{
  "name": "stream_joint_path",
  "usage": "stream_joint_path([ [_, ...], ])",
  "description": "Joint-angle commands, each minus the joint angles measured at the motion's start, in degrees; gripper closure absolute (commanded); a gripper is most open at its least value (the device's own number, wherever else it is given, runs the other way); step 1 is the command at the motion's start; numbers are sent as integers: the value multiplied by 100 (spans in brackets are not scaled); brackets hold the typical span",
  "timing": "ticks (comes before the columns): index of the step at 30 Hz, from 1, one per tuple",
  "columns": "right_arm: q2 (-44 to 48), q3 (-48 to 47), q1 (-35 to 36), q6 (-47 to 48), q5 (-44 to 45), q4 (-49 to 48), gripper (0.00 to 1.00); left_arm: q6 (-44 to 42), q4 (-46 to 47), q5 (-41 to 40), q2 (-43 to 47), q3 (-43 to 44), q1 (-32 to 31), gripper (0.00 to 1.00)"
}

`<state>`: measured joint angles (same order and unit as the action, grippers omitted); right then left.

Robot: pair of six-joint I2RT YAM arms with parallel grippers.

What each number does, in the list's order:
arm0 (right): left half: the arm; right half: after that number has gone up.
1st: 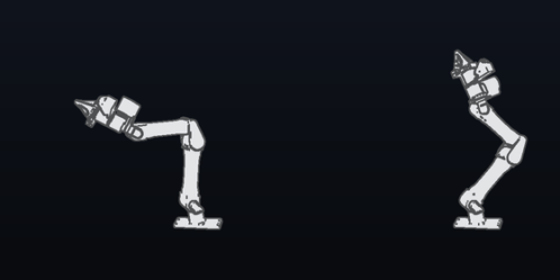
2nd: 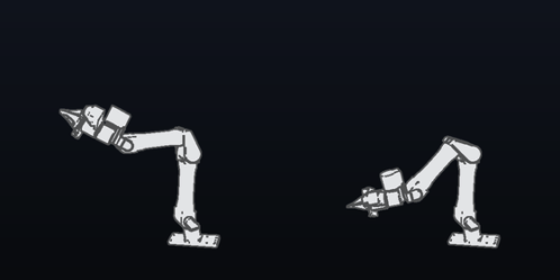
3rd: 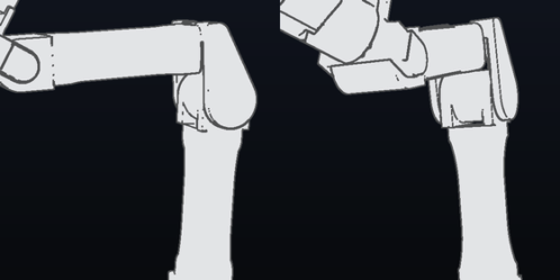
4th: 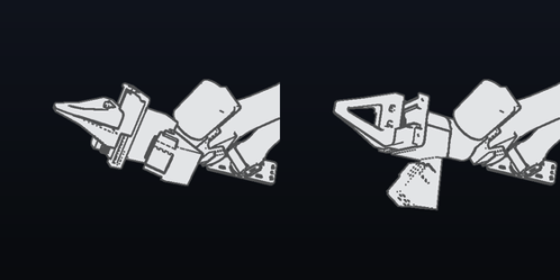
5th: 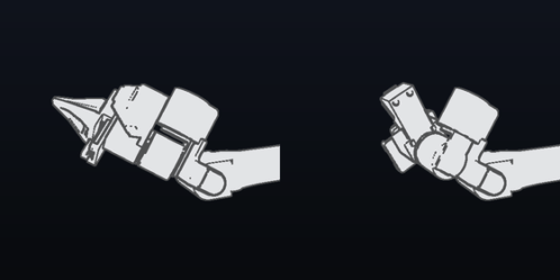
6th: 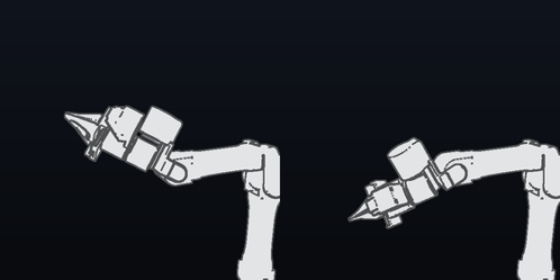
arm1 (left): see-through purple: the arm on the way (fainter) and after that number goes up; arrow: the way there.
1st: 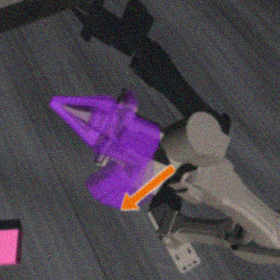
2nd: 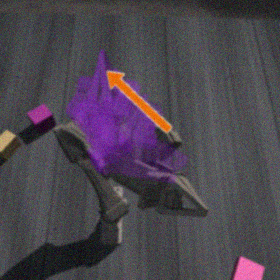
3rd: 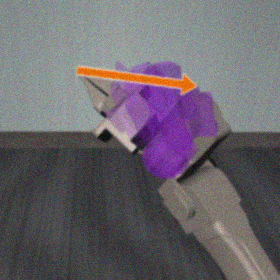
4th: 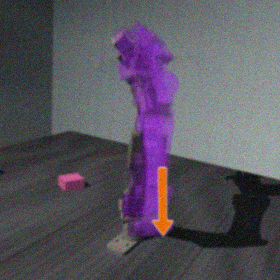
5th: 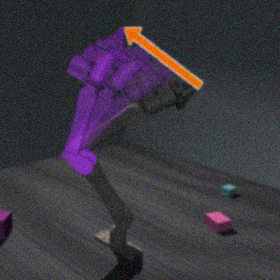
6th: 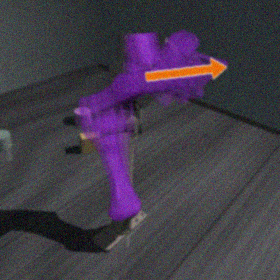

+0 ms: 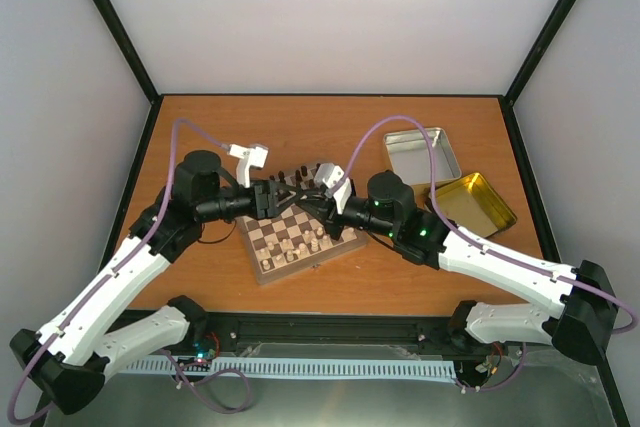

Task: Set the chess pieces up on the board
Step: Place the chess piece on the chessboard.

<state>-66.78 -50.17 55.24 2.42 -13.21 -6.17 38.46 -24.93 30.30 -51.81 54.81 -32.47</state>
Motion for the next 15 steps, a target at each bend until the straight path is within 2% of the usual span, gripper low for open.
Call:
stream_joint_path([
  [1,61,28,-33,241,-17,35,85,-487,-291,549,-4,349,57,52],
  [5,56,25,-31,262,-81,50,85,-470,-293,510,0,364,73,66],
  [12,9,10,-31,296,-166,63,85,-164,65,613,-157,306,127,69],
  [14,-9,-1,-31,287,-132,80,85,-115,165,653,-159,274,129,75],
  [15,-15,-1,-31,280,-111,73,85,-122,179,664,-162,260,127,81],
])
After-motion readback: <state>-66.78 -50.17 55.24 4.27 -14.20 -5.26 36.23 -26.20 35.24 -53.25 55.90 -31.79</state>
